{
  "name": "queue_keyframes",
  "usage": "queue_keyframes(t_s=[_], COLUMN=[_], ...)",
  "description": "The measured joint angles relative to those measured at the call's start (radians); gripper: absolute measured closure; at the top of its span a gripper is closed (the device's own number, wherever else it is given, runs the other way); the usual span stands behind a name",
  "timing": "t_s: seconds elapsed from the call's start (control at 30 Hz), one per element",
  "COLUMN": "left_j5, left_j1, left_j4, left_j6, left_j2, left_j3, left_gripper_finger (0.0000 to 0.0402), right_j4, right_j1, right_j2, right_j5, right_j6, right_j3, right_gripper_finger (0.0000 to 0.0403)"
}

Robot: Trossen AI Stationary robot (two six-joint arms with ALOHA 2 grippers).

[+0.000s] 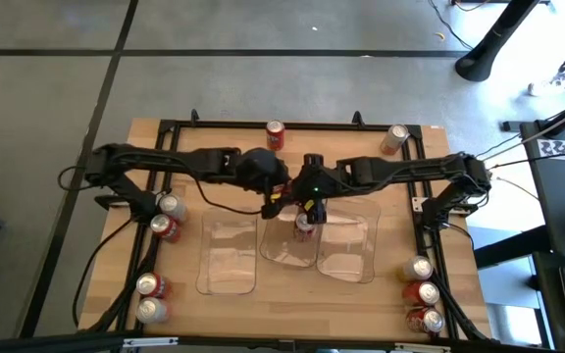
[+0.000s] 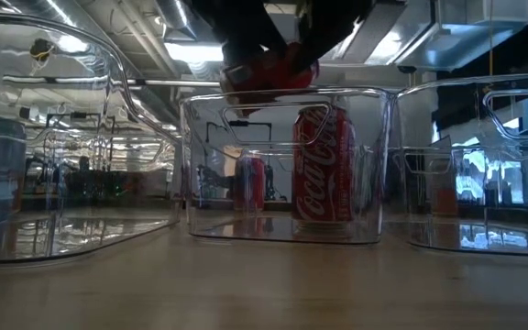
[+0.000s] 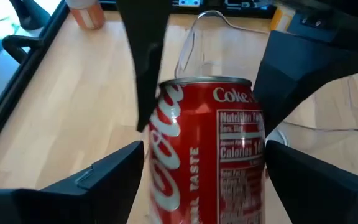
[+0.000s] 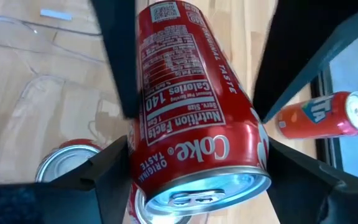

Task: Sort soda cans
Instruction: Put the top red white soda can into the center transparent bin

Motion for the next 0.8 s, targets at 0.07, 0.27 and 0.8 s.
queue_keyframes(t_s=[0.07, 0.27, 0.8], left_j5=[0.000, 0.024, 0.028], left_j1=[0.000, 0.001, 0.001], left_j4=[-0.024, -0.025, -0.057], left_j6=[-0.004, 0.007, 0.027], left_j2=[0.014, 0.031, 0.028], left_j3=[0.008, 0.010, 0.010], left_gripper_finger=[0.0080, 0.0080, 0.0080], right_j4=[0.006, 0.011, 0.017], right_j1=[0.000, 0.000, 0.001], right_j2=[0.000, 0.000, -0.001], right_j5=[0.001, 0.002, 0.027], right_j6=[0.001, -0.023, -0.043], right_j3=[0.000, 0.000, 0.000], right_gripper_finger=[0.0113, 0.0113, 0.0113])
